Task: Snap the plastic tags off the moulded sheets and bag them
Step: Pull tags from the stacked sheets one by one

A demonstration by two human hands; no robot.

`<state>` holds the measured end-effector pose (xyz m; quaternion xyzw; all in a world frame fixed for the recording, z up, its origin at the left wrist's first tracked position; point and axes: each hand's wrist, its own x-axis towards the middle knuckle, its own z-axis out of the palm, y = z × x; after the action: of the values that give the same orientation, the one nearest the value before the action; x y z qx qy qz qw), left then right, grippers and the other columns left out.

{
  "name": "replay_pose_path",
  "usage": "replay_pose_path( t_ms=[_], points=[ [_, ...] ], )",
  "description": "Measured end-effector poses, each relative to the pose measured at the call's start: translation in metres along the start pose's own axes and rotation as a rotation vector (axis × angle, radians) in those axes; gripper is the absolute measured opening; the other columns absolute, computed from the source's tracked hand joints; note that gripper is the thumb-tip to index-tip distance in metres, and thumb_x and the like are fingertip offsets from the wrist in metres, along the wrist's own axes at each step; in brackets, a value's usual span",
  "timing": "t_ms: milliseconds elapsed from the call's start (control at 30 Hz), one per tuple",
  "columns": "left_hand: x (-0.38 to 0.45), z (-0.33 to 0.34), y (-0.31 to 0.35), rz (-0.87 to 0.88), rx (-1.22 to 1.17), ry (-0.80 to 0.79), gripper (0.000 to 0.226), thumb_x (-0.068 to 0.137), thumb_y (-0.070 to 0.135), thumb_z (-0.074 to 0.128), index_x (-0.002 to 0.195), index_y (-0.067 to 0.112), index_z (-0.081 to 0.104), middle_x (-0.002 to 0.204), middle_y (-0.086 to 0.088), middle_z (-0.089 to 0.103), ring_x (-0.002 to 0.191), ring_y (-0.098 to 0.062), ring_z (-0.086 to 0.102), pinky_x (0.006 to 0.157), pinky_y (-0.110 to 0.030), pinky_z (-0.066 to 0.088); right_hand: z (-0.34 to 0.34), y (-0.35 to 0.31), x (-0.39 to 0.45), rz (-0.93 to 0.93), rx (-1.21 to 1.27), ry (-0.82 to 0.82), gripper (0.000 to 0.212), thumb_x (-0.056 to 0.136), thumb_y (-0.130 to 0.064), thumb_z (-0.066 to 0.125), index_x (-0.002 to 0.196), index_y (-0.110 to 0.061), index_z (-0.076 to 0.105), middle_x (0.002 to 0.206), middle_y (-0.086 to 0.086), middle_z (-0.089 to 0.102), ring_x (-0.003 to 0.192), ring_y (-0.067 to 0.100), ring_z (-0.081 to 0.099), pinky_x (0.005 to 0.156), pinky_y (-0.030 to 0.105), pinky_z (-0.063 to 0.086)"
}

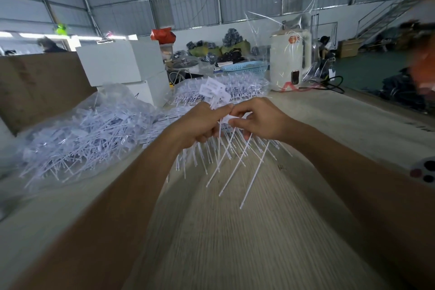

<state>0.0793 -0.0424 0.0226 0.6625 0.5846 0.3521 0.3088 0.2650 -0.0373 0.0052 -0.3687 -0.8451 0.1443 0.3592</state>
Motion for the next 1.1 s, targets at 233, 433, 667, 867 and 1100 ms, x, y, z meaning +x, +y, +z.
replay_pose_path(
  t_ms=[233,433,667,867,1100],
  points=[
    [-0.001,-0.003,-0.002,0.006,-0.011,-0.04,0.042,0.099,0.052,0.053,0.108,0.012,0.049,0.053,0.001,0.062,0.035,-0.006,0.04,0.036,-0.016,0.027,0.003,-0.005,0.005,0.066,-0.073,-0.003,0.008,0.097,-0.022,0.067,0.093,-0.029,0.069,0.075,0.002,0.072,0.045,0.006,0.065,0.051,0.016,0.048],
    [-0.002,0.012,0.002,0.082,0.287,0.038,0.041,0.101,0.049,0.05,0.079,0.014,0.054,0.052,0.001,0.065,0.032,-0.002,0.051,0.035,-0.018,0.033,0.009,-0.012,0.005,0.143,-0.407,-0.007,0.024,0.098,-0.032,0.064,0.076,-0.023,0.059,0.068,-0.003,0.049,0.066,0.021,0.048,0.057,0.03,0.03],
    [-0.003,0.006,0.004,0.088,0.308,0.084,0.024,0.103,0.032,0.046,0.086,0.016,0.051,0.066,-0.006,0.066,0.053,-0.012,0.061,0.049,-0.023,0.038,-0.002,0.002,0.0,0.149,-0.245,-0.01,0.019,0.1,-0.022,0.061,0.106,-0.009,0.074,0.081,0.004,0.066,0.069,0.012,0.058,0.066,0.025,0.04],
    [-0.003,-0.001,-0.002,0.034,-0.111,0.021,0.037,0.107,0.042,0.038,0.113,0.009,0.054,0.071,-0.01,0.074,0.048,-0.019,0.056,0.047,-0.022,0.038,-0.004,0.016,-0.009,0.171,0.331,0.021,0.021,0.099,-0.006,0.06,0.108,-0.022,0.07,0.071,-0.001,0.059,0.049,0.006,0.055,0.048,0.018,0.045],
    [0.0,-0.003,-0.007,-0.024,-0.121,0.099,0.037,0.095,0.039,0.067,0.087,0.003,0.063,0.043,0.008,0.05,0.034,-0.004,0.041,0.037,-0.015,0.03,-0.007,0.018,-0.007,0.186,0.48,0.034,0.024,0.096,-0.011,0.067,0.11,-0.03,0.068,0.078,0.001,0.073,0.056,0.011,0.06,0.049,0.023,0.047]
  ],
)
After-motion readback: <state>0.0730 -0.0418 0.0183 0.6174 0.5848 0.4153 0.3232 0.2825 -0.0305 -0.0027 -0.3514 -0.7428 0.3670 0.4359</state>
